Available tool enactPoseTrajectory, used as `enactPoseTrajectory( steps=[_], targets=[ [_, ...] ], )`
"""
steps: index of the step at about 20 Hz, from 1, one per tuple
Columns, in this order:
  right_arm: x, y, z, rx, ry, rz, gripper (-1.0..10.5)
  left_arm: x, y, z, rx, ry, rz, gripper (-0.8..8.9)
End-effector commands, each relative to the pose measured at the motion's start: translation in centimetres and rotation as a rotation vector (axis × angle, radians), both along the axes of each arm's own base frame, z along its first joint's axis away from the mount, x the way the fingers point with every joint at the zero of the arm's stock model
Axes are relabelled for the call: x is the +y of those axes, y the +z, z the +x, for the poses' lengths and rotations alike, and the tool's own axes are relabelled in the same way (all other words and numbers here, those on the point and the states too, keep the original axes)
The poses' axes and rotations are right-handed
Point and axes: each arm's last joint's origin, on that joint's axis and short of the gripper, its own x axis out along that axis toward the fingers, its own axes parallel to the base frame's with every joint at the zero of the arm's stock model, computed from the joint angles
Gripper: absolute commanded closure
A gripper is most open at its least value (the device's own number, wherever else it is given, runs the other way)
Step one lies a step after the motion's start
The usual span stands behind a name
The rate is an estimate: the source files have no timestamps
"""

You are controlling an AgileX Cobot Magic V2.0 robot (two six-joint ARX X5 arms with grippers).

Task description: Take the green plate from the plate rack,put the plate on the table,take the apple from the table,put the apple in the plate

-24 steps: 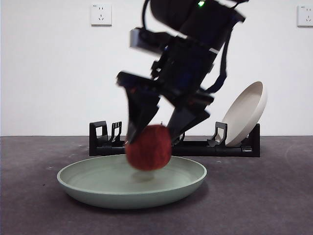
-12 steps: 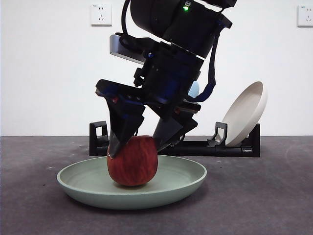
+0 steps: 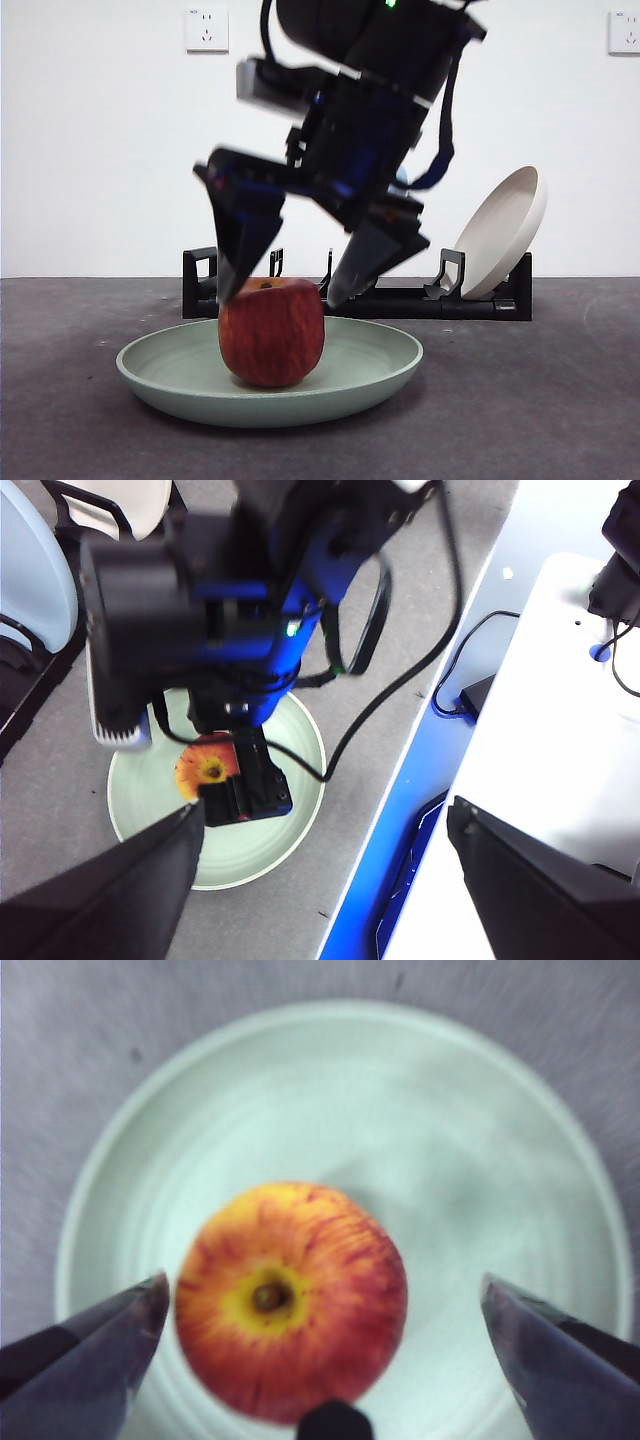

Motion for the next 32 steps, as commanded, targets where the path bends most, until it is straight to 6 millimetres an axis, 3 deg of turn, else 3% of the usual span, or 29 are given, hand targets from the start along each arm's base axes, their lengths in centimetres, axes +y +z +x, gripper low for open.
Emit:
enactPoseTrajectory(
  steps=[1,6,13,17,20,21,25,32],
  targets=[
    [-0.7,1.6,-0.7,-0.017,-0.005,0.023,3.2,0.0,-0.1,0.0,0.004,0.008,-0.001,4.04],
    [-4.2,6.7,-3.7,-0.020,0.001,0.026,3.2,0.1,-0.2,0.0,0.011,0.007,0.016,4.04],
    [-11.4,12.4,-10.5,0.076,0.070,0.064,3.6,0.6,-0.6,-0.2,0.043,0.002,0.079,4.05],
    [-14.1,13.6,-13.1,0.123,0.099,0.101,4.5,0.6,-0.8,-0.5,0.119,-0.061,0.065,4.09],
    [-14.9,13.8,-13.9,0.127,0.099,0.095,5.2,0.5,-0.8,-0.6,0.139,-0.078,0.059,4.24],
    [-15.1,13.9,-14.0,0.129,0.098,0.094,5.9,0.5,-0.8,-0.6,0.140,-0.078,0.060,4.73],
    [-15.6,14.1,-14.4,0.122,0.099,0.100,9.5,0.6,-0.8,-0.6,0.139,-0.077,0.062,8.40],
    [-15.7,14.1,-14.5,0.115,0.097,0.105,9.6,0.6,-0.8,-0.6,0.136,-0.076,0.063,8.21]
  ],
)
